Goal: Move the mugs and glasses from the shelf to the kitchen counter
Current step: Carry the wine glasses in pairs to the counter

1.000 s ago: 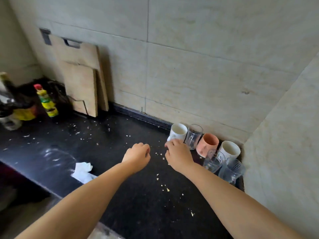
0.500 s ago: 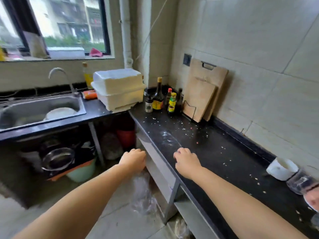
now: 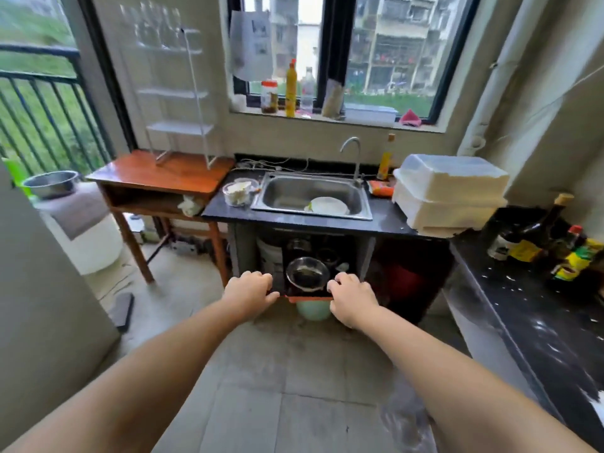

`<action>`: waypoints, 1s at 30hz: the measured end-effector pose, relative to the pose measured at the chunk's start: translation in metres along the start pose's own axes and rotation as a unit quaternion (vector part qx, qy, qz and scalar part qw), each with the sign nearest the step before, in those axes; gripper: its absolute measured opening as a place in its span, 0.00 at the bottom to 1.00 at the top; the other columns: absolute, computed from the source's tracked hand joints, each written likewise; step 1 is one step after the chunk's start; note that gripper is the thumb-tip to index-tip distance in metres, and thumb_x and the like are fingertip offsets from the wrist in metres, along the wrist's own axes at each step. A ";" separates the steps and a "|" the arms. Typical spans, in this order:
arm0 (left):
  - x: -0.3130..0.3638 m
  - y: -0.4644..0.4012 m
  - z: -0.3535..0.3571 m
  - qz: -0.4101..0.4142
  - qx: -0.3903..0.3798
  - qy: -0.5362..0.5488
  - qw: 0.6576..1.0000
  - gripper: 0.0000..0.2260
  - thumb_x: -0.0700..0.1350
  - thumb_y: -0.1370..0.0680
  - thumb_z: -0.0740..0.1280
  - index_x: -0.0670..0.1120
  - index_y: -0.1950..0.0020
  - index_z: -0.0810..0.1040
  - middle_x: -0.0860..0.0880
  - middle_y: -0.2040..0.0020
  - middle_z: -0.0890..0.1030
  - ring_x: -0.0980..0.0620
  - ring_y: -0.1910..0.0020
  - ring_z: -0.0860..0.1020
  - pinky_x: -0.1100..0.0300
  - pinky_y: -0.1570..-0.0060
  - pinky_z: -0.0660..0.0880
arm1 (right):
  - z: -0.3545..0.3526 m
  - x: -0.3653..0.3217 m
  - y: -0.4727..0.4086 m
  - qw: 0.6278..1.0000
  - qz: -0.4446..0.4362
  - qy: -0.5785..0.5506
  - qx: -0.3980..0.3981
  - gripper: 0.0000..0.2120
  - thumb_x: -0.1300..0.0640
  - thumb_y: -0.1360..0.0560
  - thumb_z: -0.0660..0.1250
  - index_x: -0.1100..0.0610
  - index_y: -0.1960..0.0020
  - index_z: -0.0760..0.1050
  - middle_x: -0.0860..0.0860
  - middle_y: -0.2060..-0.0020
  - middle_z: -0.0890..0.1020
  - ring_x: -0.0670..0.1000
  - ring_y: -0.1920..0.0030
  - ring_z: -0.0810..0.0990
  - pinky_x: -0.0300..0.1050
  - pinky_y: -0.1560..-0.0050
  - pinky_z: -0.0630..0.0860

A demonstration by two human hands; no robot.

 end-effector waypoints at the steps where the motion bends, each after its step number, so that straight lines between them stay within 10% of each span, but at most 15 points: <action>1: -0.020 -0.001 0.000 -0.016 0.003 0.007 1.000 0.15 0.57 0.21 0.59 0.47 0.45 0.75 0.47 0.46 0.79 0.46 0.45 0.77 0.51 0.47 0.76 | -0.001 -0.017 -0.015 1.000 -0.014 0.003 -0.009 0.18 0.55 0.22 0.58 0.56 0.34 0.69 0.56 0.33 0.68 0.58 0.32 0.66 0.54 0.36 0.67; 30: -0.499 -0.260 -0.113 -0.192 0.078 0.051 0.977 0.13 0.56 0.23 0.61 0.47 0.50 0.74 0.47 0.50 0.77 0.45 0.47 0.76 0.49 0.49 0.76 | -0.108 -0.367 -0.515 0.978 -0.203 -0.004 0.039 0.17 0.53 0.22 0.58 0.55 0.34 0.67 0.57 0.35 0.70 0.60 0.35 0.69 0.56 0.37 0.67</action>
Point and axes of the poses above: each hand's wrist, its own y-axis away from the middle knuckle, its own z-axis out of the palm, x = y × z, the point moved 5 cm from there along -y, towards the middle knuckle
